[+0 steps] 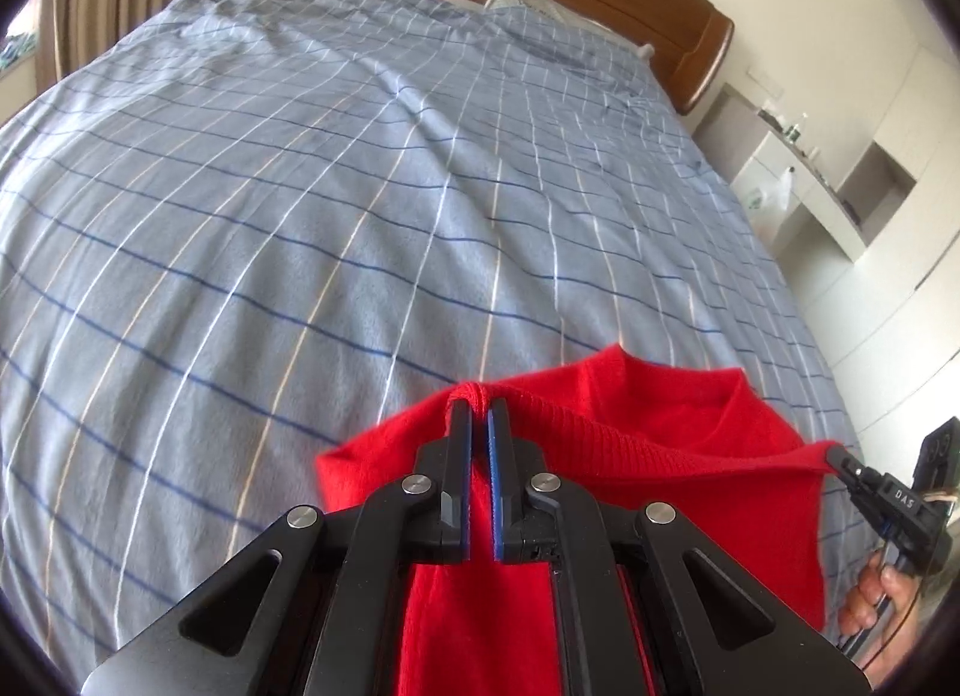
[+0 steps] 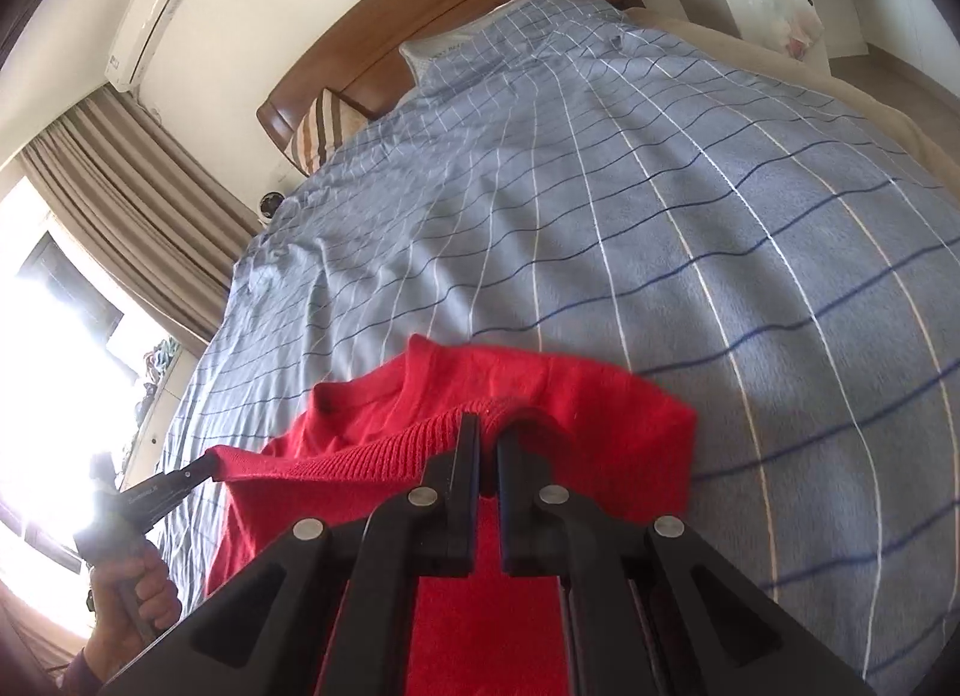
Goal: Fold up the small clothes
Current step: 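Pinch the hem with both tools and fold it up toward the collar, then open both tools and lift them away from the folded sweater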
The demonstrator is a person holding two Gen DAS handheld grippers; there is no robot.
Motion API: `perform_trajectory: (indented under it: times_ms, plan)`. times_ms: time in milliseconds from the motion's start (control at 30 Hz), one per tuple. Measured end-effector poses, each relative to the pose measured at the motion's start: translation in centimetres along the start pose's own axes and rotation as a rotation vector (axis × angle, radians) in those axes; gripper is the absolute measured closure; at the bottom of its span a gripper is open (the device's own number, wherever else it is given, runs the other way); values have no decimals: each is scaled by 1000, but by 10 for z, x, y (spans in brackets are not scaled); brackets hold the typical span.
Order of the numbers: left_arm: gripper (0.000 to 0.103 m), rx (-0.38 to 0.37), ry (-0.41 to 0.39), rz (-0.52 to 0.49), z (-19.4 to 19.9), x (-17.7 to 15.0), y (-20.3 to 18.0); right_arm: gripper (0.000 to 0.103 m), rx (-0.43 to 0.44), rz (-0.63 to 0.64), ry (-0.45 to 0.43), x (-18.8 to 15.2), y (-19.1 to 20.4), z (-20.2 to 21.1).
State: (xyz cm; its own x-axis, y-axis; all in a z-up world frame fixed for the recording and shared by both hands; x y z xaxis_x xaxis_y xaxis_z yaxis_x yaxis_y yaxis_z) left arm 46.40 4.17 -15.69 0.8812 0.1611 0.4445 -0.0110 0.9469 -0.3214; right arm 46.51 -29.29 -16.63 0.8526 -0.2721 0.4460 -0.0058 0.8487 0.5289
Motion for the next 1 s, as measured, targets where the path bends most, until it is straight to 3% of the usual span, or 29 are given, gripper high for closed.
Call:
perform_trajectory:
  times_ms: [67,100,133,167,200,300,400,467,600,700,833,1000]
  plan:
    - [87,64,1,-2,-14,6,7,92,6,-21,-1,10,-9,-18]
    - [77,116,6,6,-19,9,14,75,-5,-38,-2,10,-15,-23]
    - [46,155,14,17,-19,8,21,64,-23,-55,-8,13,-20,-27]
    - [24,174,5,32,-14,6,27,49,-34,-68,-19,16,-24,-28]
    - [20,177,-25,45,-5,4,32,47,-41,-76,-38,15,-27,-22]
    - [17,185,-64,25,25,-17,37,47,-62,-40,-79,6,-25,3]
    - [14,227,-82,-38,57,-58,32,43,-104,51,-89,-23,-15,36]
    - [6,271,-99,-84,81,-100,30,37,-145,124,-84,-54,-6,57]
    - [5,309,-65,-137,104,-183,24,33,-200,261,-64,-132,14,93]
    - [5,314,-24,-126,116,-230,19,33,-201,290,-47,-187,29,113]
    - [5,305,-40,-140,144,-256,4,33,-226,299,-63,-234,51,136]
    - [5,288,-108,-177,178,-264,-14,33,-220,332,-118,-264,90,164]
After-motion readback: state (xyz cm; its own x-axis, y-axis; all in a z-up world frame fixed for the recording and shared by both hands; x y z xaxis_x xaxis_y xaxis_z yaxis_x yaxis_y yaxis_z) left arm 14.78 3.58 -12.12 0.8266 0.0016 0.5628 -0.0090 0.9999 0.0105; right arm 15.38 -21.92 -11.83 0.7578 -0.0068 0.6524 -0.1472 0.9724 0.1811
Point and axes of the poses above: each gripper's, at about its wrist camera, not at the fingertips, and z roughly against the way its jaws point, y to its left, x to its top, the point moved 9 cm from there along -z, roughly the way its jaws point, and after that the axes turned 10 degrees about y, right-handed, at the moved point
